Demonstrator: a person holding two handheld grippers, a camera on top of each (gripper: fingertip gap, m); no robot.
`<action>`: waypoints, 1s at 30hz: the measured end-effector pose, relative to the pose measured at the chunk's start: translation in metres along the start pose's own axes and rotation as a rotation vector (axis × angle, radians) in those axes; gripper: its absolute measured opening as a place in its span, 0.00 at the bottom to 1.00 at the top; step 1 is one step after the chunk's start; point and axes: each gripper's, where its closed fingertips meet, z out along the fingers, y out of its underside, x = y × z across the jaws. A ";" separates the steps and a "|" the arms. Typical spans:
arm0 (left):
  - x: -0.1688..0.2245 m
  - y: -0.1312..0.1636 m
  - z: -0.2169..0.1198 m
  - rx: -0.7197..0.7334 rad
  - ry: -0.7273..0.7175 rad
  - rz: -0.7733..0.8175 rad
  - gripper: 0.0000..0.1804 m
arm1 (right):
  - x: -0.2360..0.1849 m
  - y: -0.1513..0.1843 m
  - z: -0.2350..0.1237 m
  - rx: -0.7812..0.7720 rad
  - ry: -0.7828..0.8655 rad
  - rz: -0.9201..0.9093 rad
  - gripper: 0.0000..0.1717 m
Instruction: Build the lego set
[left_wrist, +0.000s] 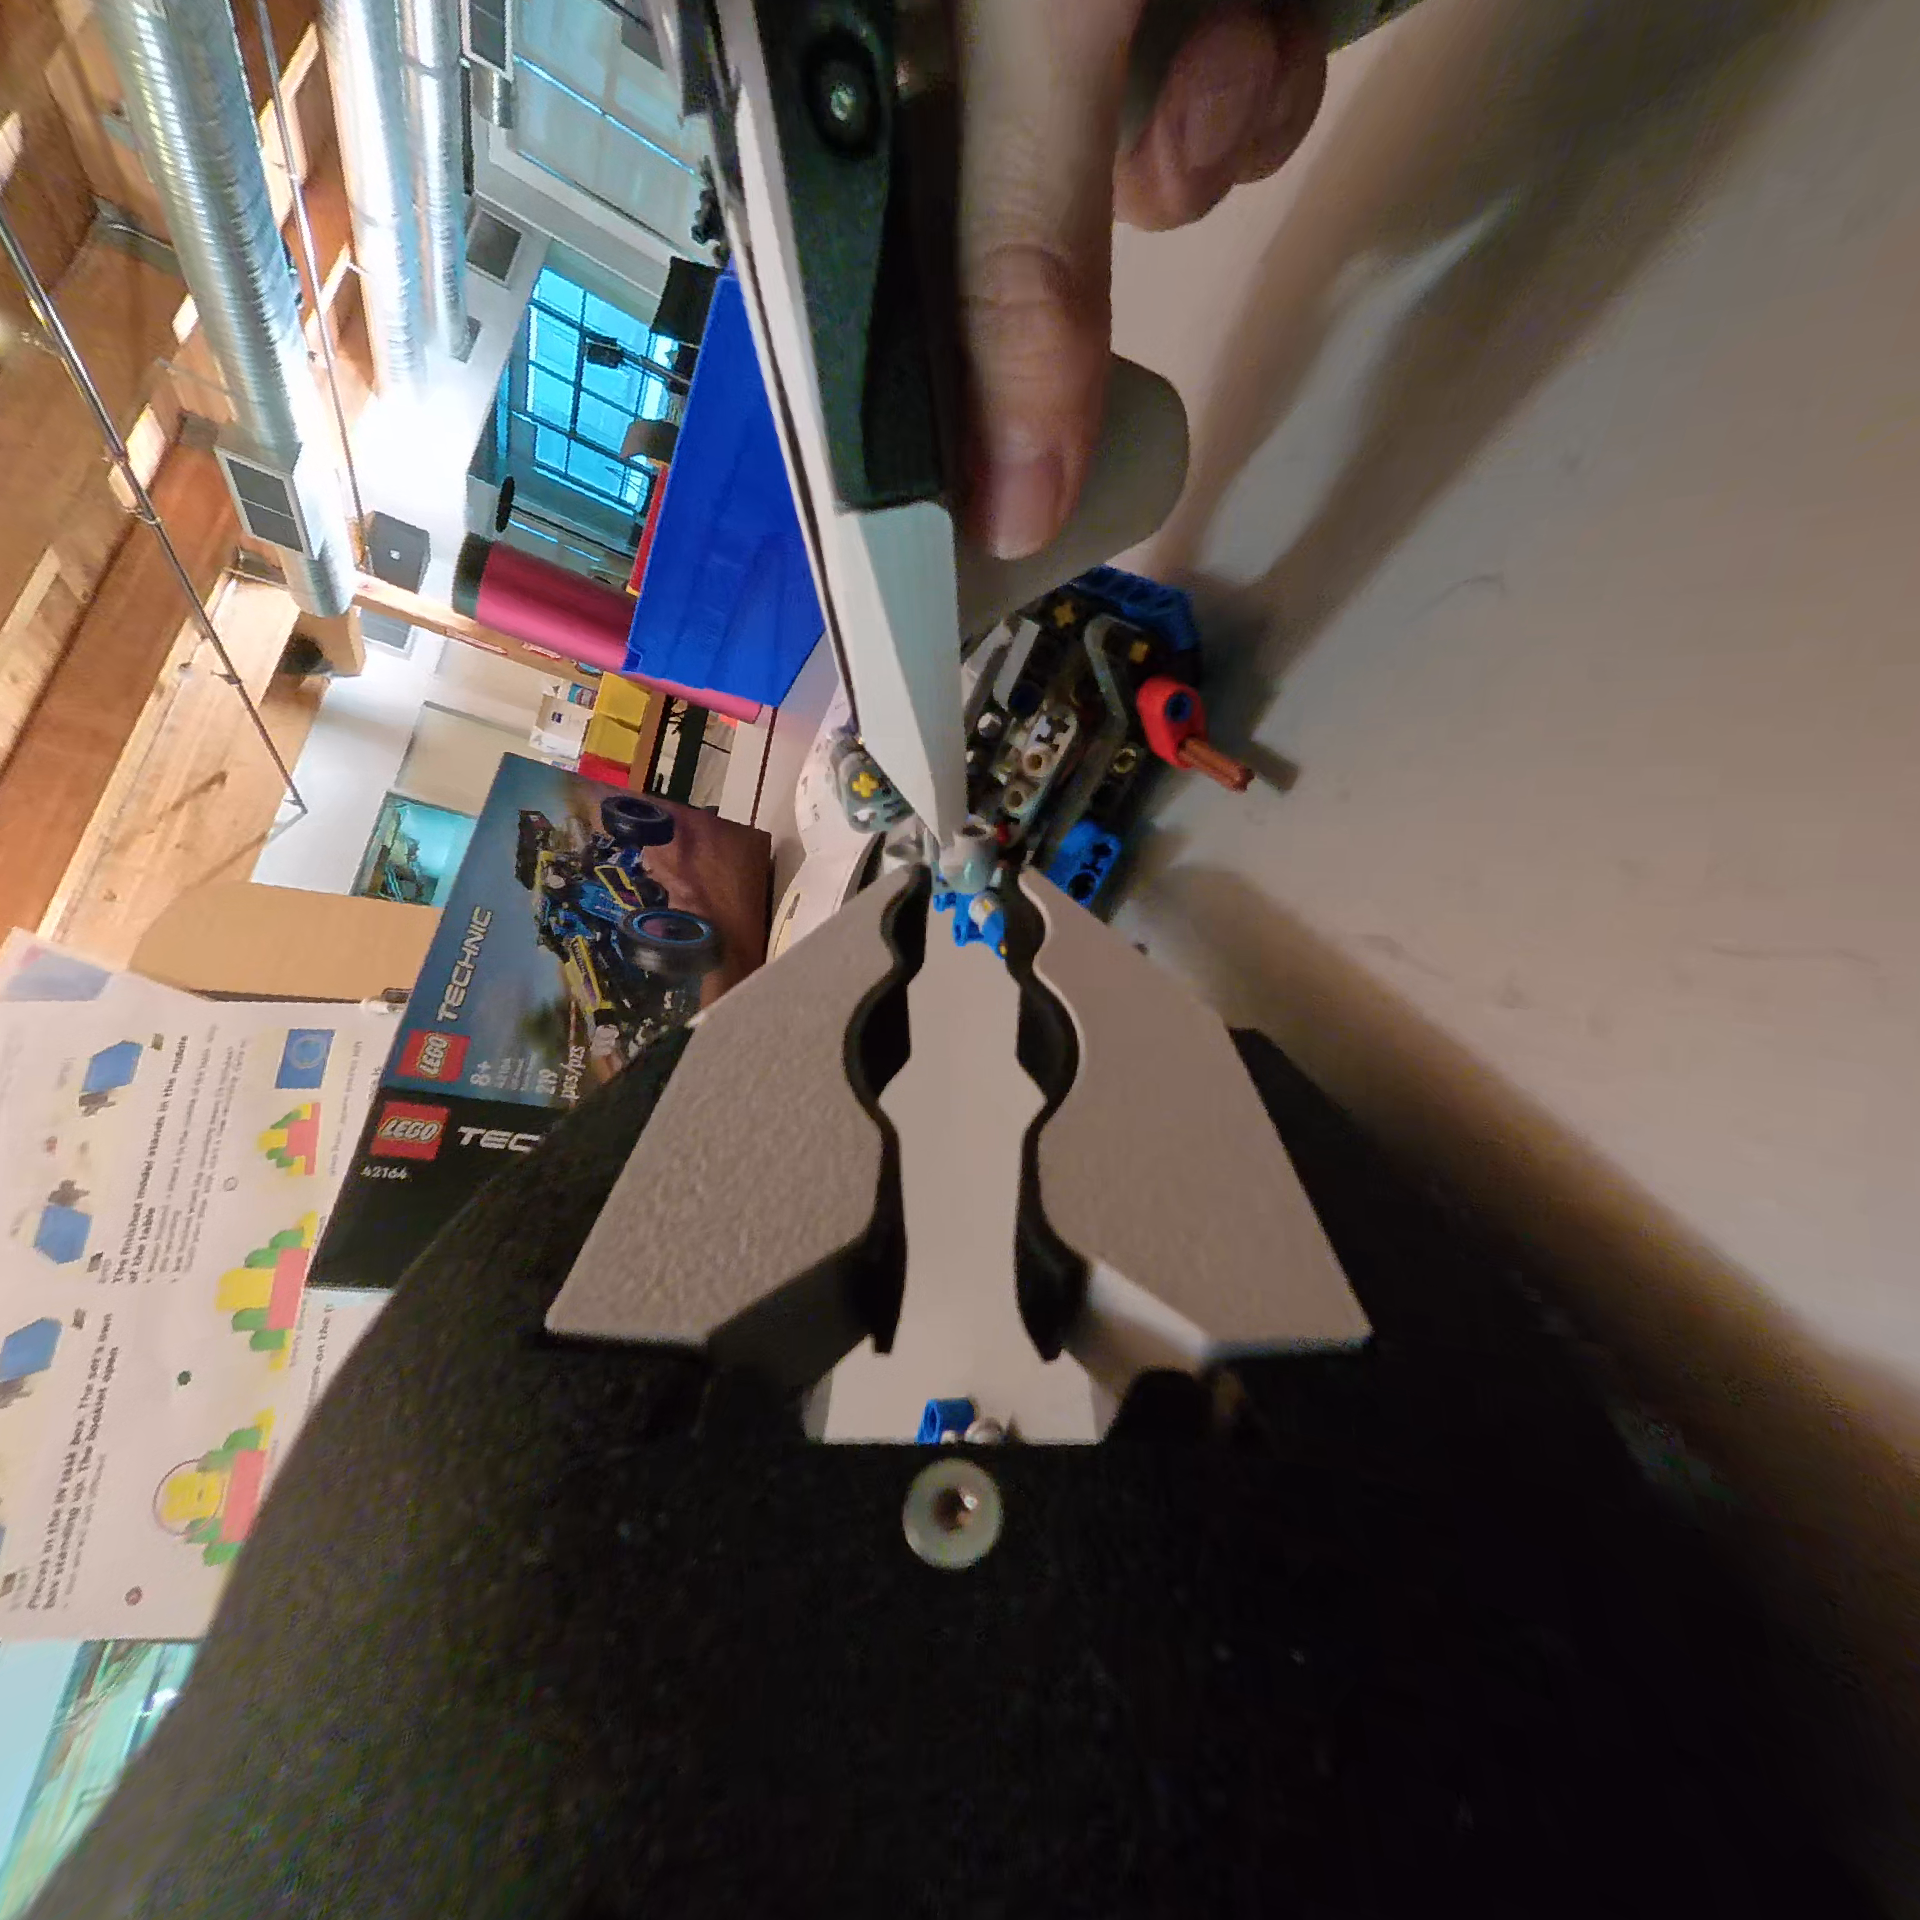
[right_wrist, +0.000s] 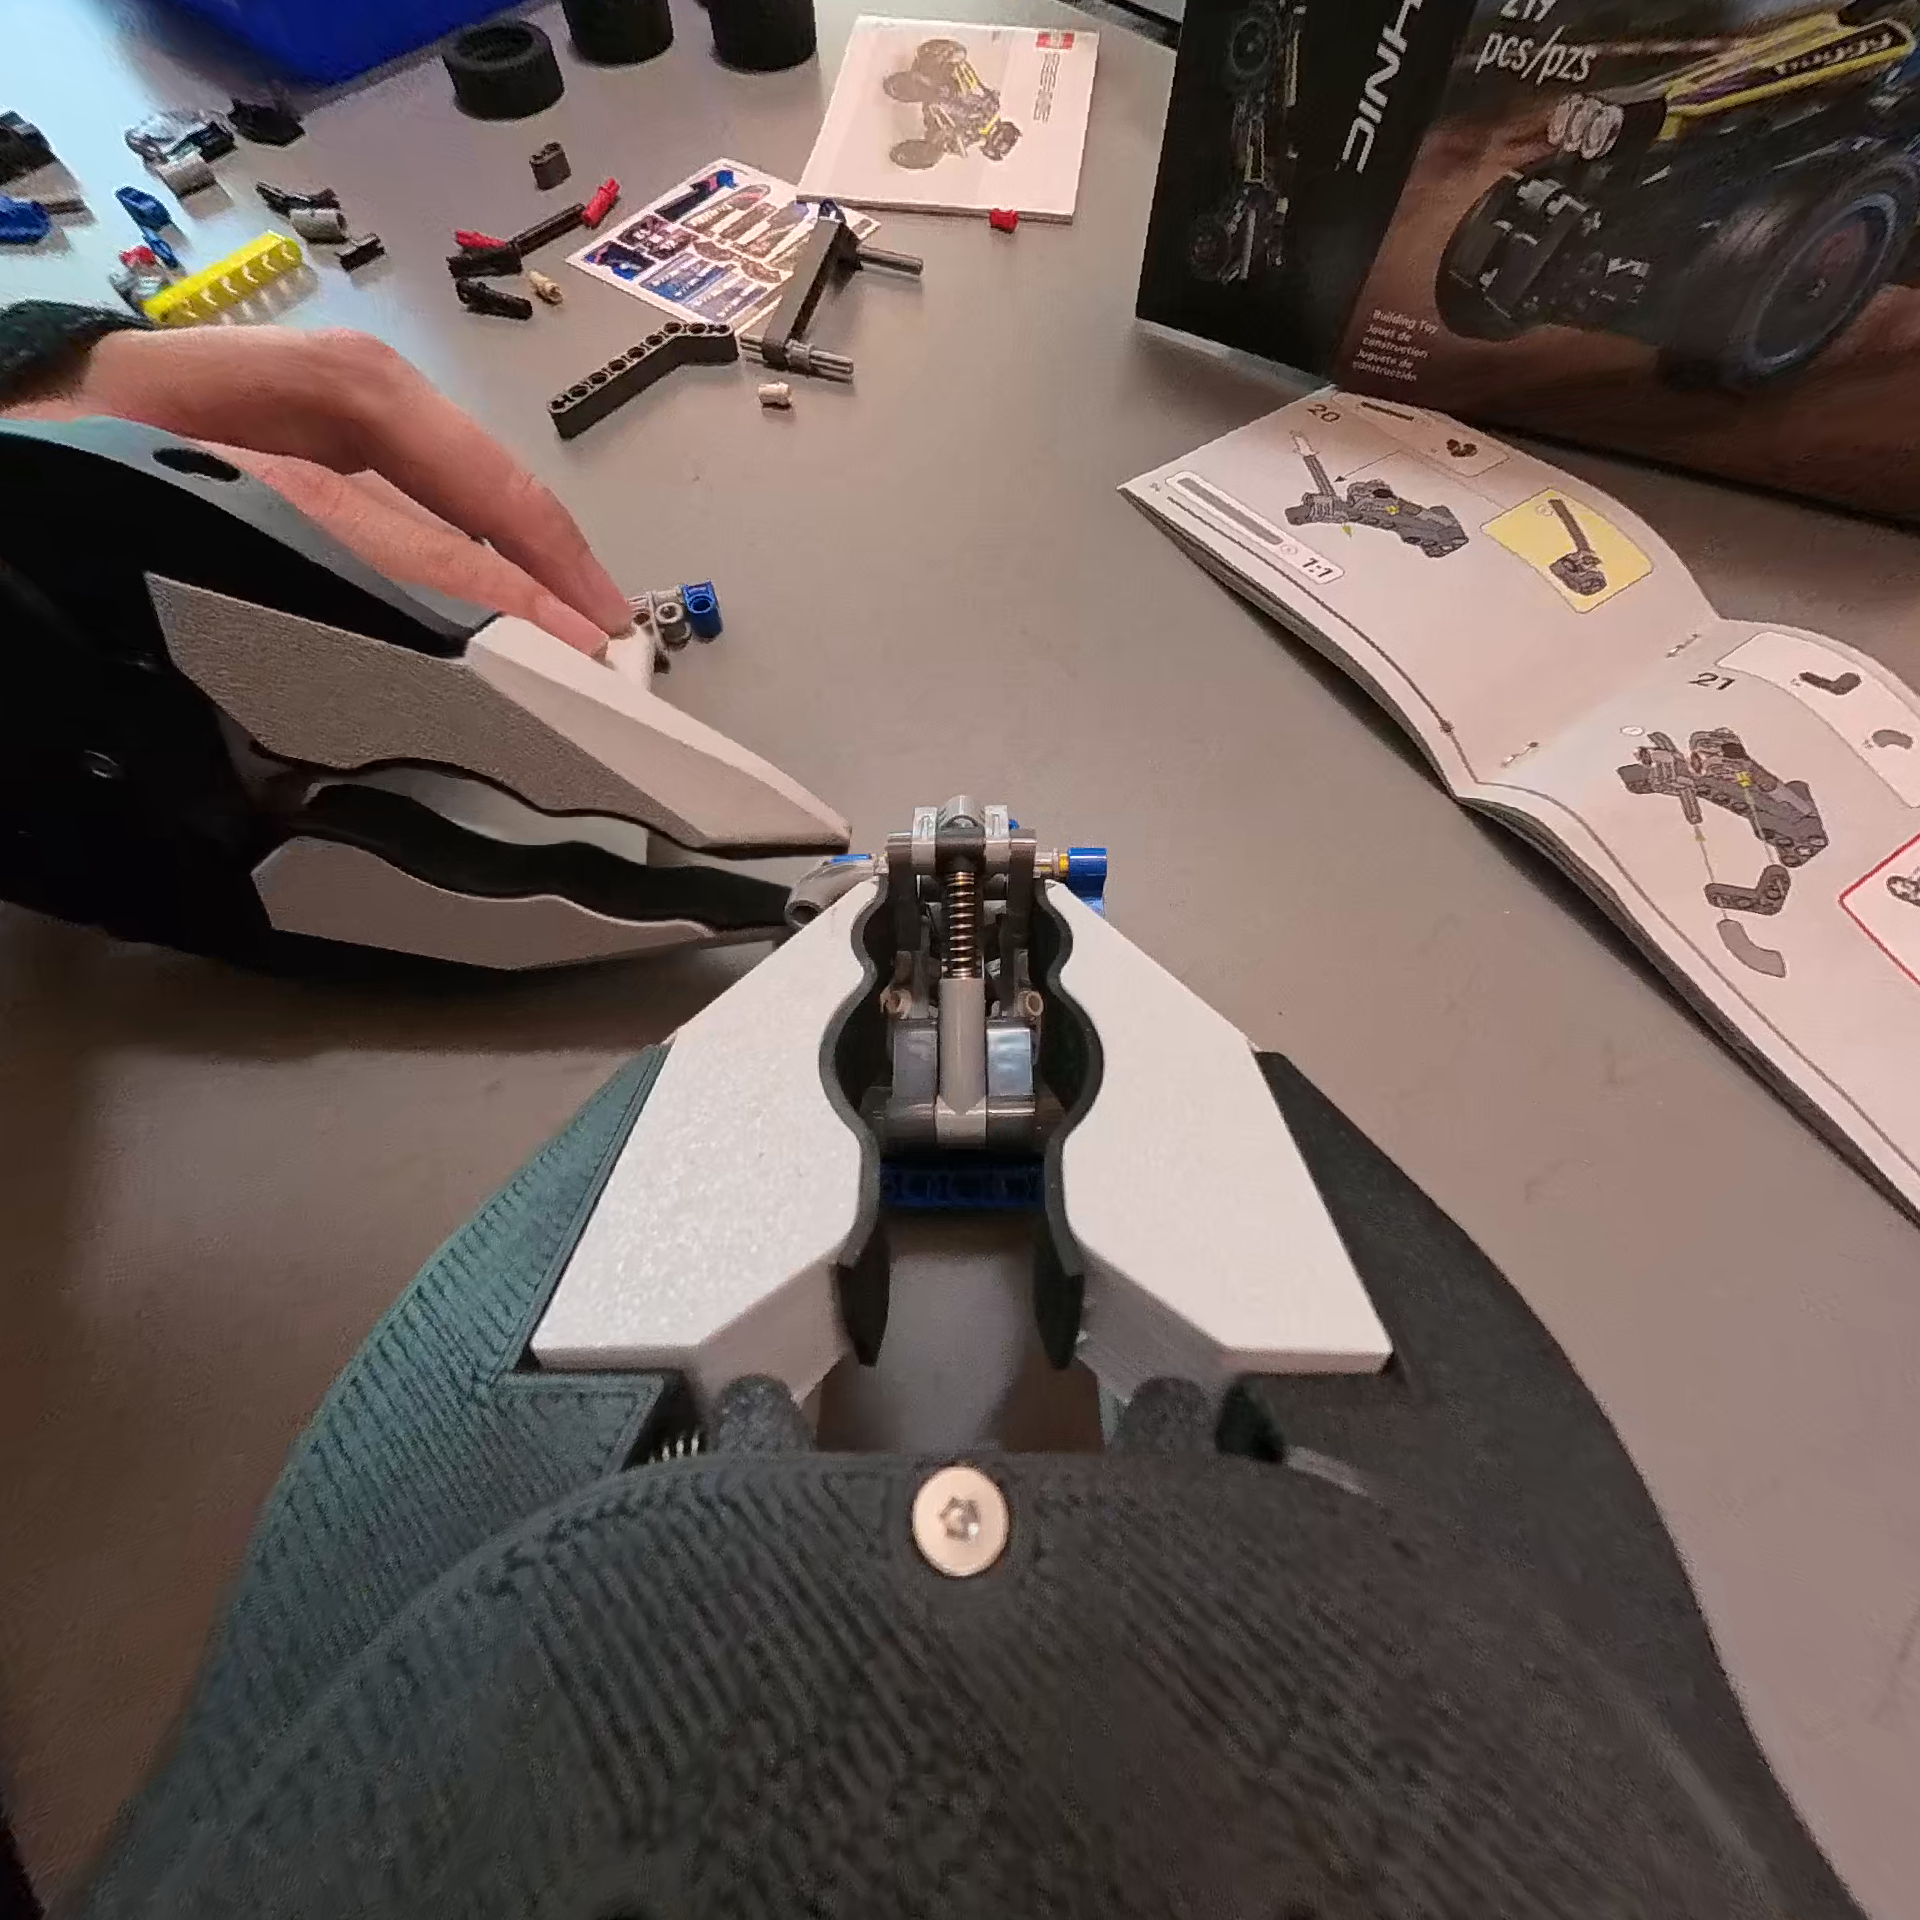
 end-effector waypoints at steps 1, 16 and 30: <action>-0.001 0.000 0.000 -0.002 -0.003 -0.007 0.05 | 0.000 0.000 0.000 0.000 -0.001 0.004 0.13; 0.001 0.002 0.002 -0.031 -0.002 0.071 0.02 | 0.000 0.002 0.002 -0.032 -0.011 -0.008 0.13; 0.003 0.000 0.006 -0.023 0.008 0.125 0.02 | 0.002 0.005 0.001 -0.050 -0.050 0.030 0.13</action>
